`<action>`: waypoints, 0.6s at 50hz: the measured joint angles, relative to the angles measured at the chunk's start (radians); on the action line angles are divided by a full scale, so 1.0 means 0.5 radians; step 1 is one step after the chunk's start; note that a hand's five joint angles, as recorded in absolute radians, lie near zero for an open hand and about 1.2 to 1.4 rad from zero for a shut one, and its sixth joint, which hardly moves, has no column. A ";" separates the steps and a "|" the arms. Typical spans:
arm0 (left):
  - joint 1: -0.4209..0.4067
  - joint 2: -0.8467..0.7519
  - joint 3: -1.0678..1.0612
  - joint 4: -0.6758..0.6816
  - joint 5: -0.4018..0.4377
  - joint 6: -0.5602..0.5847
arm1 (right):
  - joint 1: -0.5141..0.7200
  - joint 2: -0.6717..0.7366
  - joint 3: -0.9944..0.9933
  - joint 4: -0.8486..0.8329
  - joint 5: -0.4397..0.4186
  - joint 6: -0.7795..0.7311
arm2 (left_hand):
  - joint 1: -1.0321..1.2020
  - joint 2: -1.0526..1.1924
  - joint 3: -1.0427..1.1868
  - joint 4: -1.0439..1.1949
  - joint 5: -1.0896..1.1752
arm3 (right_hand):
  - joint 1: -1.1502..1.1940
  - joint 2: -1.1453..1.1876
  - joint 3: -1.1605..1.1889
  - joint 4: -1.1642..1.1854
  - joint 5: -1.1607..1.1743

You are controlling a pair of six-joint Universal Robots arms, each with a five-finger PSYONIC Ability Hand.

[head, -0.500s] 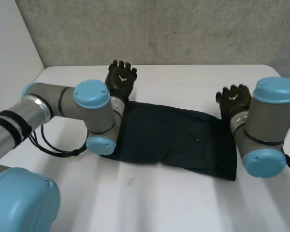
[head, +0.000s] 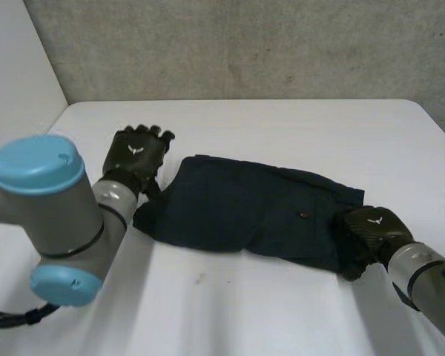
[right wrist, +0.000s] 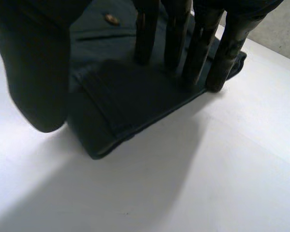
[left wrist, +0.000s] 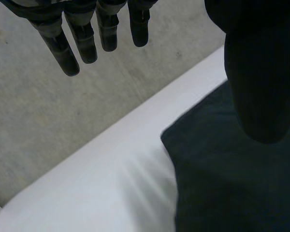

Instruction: Fold the shorts.

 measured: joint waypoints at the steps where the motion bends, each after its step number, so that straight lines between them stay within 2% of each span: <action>1: 0.000 0.013 -0.055 0.024 0.005 -0.002 | -0.006 0.058 0.006 -0.071 -0.003 -0.003 | 0.000 0.000 0.000 0.000 0.000 | 0.198 0.232 0.236 0.212 0.196; 2: 0.000 0.016 -0.069 0.031 0.005 -0.002 | -0.006 0.074 0.005 -0.085 -0.003 -0.004 | 0.000 0.000 0.000 0.000 0.000 | 0.345 0.391 0.391 0.392 0.372; 4: 0.000 0.022 -0.107 0.059 0.005 0.000 | -0.010 0.152 -0.013 -0.141 -0.002 -0.010 | 0.000 0.000 0.000 0.000 0.000 | 0.732 1.092 1.081 1.079 0.993; 6: 0.000 0.025 -0.123 0.077 0.004 0.002 | -0.013 0.186 -0.025 -0.161 0.001 -0.016 | 0.000 0.000 0.000 0.000 0.000 | 0.740 1.157 1.145 1.115 1.022; 7: 0.000 0.026 -0.128 0.085 0.003 0.003 | -0.016 0.202 -0.034 -0.170 0.003 -0.020 | 0.000 0.000 0.000 0.000 0.000 | 0.788 1.362 1.357 1.395 1.221; 8: 0.000 0.028 -0.135 0.097 0.001 0.004 | -0.023 0.222 -0.043 -0.182 0.007 -0.030 | 0.000 0.000 0.000 0.000 0.000 | 0.793 1.407 1.419 1.486 1.235; 11: 0.001 0.035 -0.140 0.107 -0.005 0.006 | -0.043 0.218 -0.050 -0.192 0.015 -0.064 | 0.000 0.000 0.000 0.000 0.000 | 0.794 1.452 1.464 1.506 1.235; 17: 0.014 0.107 -0.170 0.111 -0.016 0.008 | -0.138 0.015 -0.072 -0.193 0.022 -0.273 | 0.000 0.000 0.000 0.000 0.000 | 0.924 1.486 1.487 1.509 1.339; 18: 0.021 0.152 -0.192 0.111 -0.015 0.008 | -0.184 -0.064 -0.090 -0.172 0.025 -0.416 | 0.000 0.000 0.000 0.000 0.000 | 0.924 1.486 1.487 1.509 1.339; 23: 0.033 0.243 -0.237 0.110 -0.012 0.007 | -0.225 -0.134 -0.199 -0.099 0.060 -0.748 | 0.000 0.000 0.000 0.000 0.000 | 1.012 1.494 1.491 1.510 1.405; 26: 0.045 0.312 -0.269 0.110 -0.010 0.007 | -0.151 -0.130 -0.368 -0.035 0.141 -0.993 | 0.000 0.000 0.000 0.000 0.000 | 1.075 1.495 1.493 1.510 1.405; 30: 0.064 0.351 -0.284 0.110 -0.011 0.006 | 0.099 -0.060 -0.600 0.008 0.220 -1.120 | 0.000 0.000 0.000 0.000 0.000 | 1.119 1.499 1.499 1.512 1.405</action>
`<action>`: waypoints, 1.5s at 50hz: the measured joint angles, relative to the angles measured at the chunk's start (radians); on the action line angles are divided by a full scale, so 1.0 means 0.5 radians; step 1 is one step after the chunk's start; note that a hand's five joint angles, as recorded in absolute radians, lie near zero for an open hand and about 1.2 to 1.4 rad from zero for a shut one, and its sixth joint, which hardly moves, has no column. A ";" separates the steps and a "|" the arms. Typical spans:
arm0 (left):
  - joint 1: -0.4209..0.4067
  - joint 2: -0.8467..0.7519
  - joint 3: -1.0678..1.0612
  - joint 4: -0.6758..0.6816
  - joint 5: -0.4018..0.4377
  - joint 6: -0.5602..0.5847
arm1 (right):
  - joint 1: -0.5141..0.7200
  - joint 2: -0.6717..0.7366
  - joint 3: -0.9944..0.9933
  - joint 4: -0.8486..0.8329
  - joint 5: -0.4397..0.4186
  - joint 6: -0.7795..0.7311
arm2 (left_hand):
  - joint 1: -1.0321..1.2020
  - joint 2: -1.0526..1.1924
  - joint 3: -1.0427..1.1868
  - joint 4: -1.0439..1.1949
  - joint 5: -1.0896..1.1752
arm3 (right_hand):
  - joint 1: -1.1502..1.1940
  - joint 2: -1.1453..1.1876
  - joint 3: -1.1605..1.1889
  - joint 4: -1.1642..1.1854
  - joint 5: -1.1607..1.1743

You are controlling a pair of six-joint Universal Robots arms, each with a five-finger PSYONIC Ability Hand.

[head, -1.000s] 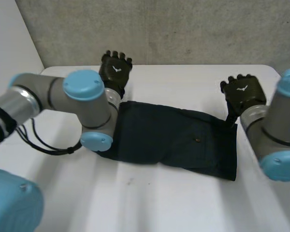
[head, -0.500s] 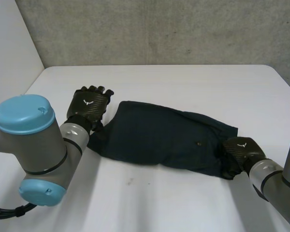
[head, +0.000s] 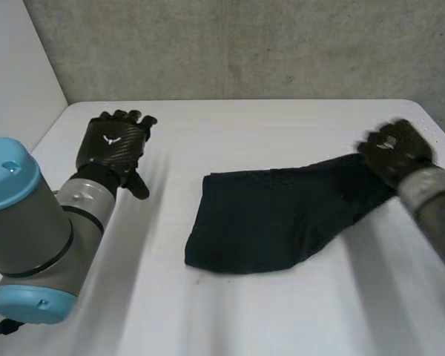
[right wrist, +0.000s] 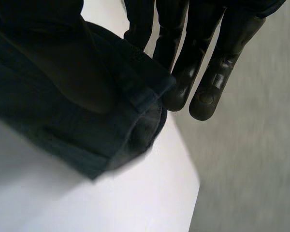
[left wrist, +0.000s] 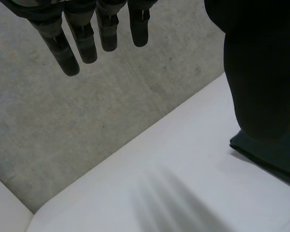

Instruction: Fold the shorts.

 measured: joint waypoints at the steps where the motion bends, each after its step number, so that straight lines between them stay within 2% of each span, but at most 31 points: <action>1: 0.007 0.010 -0.001 0.001 0.000 0.000 | 0.107 0.038 -0.085 0.013 0.018 -0.023 | 0.000 0.000 0.000 0.000 0.000 | 0.000 0.000 0.007 0.000 0.000; 4: 0.016 0.021 0.002 0.002 -0.001 -0.001 | 0.345 0.139 -0.259 0.046 0.029 -0.055 | 0.000 0.000 0.000 0.000 0.000 | 0.019 0.000 0.024 0.000 0.016; 7: 0.022 0.027 0.016 0.003 -0.002 -0.001 | 0.630 0.312 -0.446 0.115 -0.054 -0.096 | 0.000 0.000 0.000 0.000 0.000 | 0.034 0.000 0.027 0.000 0.041; 11: 0.023 0.034 0.035 0.003 -0.004 -0.002 | 0.877 0.538 -0.576 0.225 -0.303 -0.157 | 0.000 0.000 0.000 0.000 0.000 | 0.034 0.000 0.043 0.000 0.057; 15: 0.019 0.040 0.054 0.005 -0.006 -0.002 | 0.988 0.680 -0.628 0.320 -0.554 -0.192 | 0.000 0.000 0.000 0.000 0.000 | 0.031 -0.038 0.001 -0.035 0.040; 17: 0.017 0.043 0.062 0.006 -0.007 -0.002 | 1.004 0.702 -0.637 0.342 -0.619 -0.190 | 0.000 0.000 0.000 0.000 0.000 | 0.028 -0.125 -0.110 -0.128 -0.011; 20: 0.013 0.046 0.092 0.008 -0.009 -0.001 | 1.009 0.686 -0.647 0.360 -0.698 -0.125 | 0.000 0.000 0.000 0.000 0.000 | -0.786 -1.005 -0.959 -0.992 -0.841; 22: 0.012 0.046 0.109 0.008 -0.009 -0.001 | 1.001 0.666 -0.648 0.356 -0.708 -0.074 | 0.000 0.000 0.000 0.000 0.000 | -0.938 -1.168 -1.114 -1.149 -0.998; 23: 0.004 0.044 0.160 0.008 -0.011 -0.003 | 0.958 0.599 -0.649 0.338 -0.712 0.116 | 0.000 0.000 0.000 0.000 0.000 | -1.422 -1.829 -1.801 -1.815 -1.661; 25: -0.006 0.038 0.214 0.006 -0.012 -0.006 | 0.890 0.518 -0.647 0.315 -0.697 0.373 | 0.000 0.000 0.000 0.000 0.000 | -1.463 -1.936 -1.945 -1.913 -1.756; 27: -0.015 0.031 0.247 0.004 -0.013 -0.011 | 0.870 0.497 -0.647 0.311 -0.690 0.444 | 0.000 0.000 0.000 0.000 0.000 | -1.463 -1.936 -1.945 -1.913 -1.756; 28: -0.035 0.012 0.304 -0.001 -0.013 -0.023 | 0.782 0.411 -0.644 0.294 -0.650 0.749 | 0.000 0.000 0.000 0.000 0.000 | -1.463 -1.936 -1.945 -1.913 -1.756; 30: -0.066 -0.023 0.366 -0.007 -0.013 -0.043 | 0.672 0.314 -0.638 0.286 -0.583 1.130 | 0.000 0.000 0.000 0.000 0.000 | -1.463 -1.936 -1.945 -1.913 -1.756; 31: -0.066 -0.023 0.366 -0.007 -0.013 -0.043 | 0.672 0.314 -0.638 0.286 -0.583 1.130 | 0.000 0.000 0.000 0.000 0.000 | -1.463 -1.936 -1.945 -1.913 -1.756; 32: -0.105 -0.072 0.423 -0.015 -0.013 -0.066 | 0.605 0.266 -0.637 0.297 -0.531 1.354 | 0.000 0.000 0.000 0.000 0.000 | -1.463 -1.937 -1.948 -1.913 -1.756; 36: -0.230 -0.253 0.568 -0.065 -0.011 -0.121 | 0.487 0.241 -0.643 0.375 -0.423 1.644 | 0.000 0.000 0.000 0.000 0.000 | -1.463 -1.937 -1.948 -1.913 -1.756; 40: -0.331 -0.453 0.692 -0.153 -0.011 -0.148 | 0.420 0.317 -0.679 0.443 -0.377 1.663 | 0.000 0.000 0.000 0.000 0.000 | -1.463 -1.937 -1.948 -1.913 -1.756; 45: -0.411 -0.783 0.865 -0.366 -0.031 -0.157 | 0.378 0.590 -0.826 0.531 -0.373 1.571 | 0.008 0.004 0.000 0.000 0.000 | -1.463 -1.937 -1.948 -1.913 -1.756; 54: -0.403 -1.102 1.020 -0.736 -0.232 -0.145 | 0.387 1.036 -0.987 0.652 -0.362 1.289 | 0.008 0.004 0.000 0.000 0.000 | -1.491 -1.937 -1.948 -1.913 -1.756; 58: -0.395 -1.116 1.033 -0.786 -0.264 -0.139 | 0.388 1.087 -0.976 0.646 -0.303 1.141 | 0.021 0.004 0.000 0.003 0.000 | -1.577 -2.018 -1.967 -1.913 -1.756; 65: -0.436 -0.960 1.020 -0.804 -0.224 -0.137 | 0.387 0.937 -0.905 0.517 -0.174 1.042 | 0.042 0.005 0.004 0.005 0.000 | -1.600 -2.037 -1.981 -1.913 -1.756; 71: -0.435 -0.481 1.007 -0.806 -0.164 -0.152 | 0.389 0.418 -0.802 0.261 -0.076 1.149 | 0.047 0.005 0.004 0.005 0.000 | -1.600 -2.037 -1.981 -1.913 -1.772; 75: -0.292 -0.078 1.012 -0.826 -0.141 -0.164 | 0.378 0.133 -0.812 0.193 0.064 1.288 | 0.047 0.005 0.004 0.005 0.000 | -1.600 -2.037 -1.981 -1.913 -1.772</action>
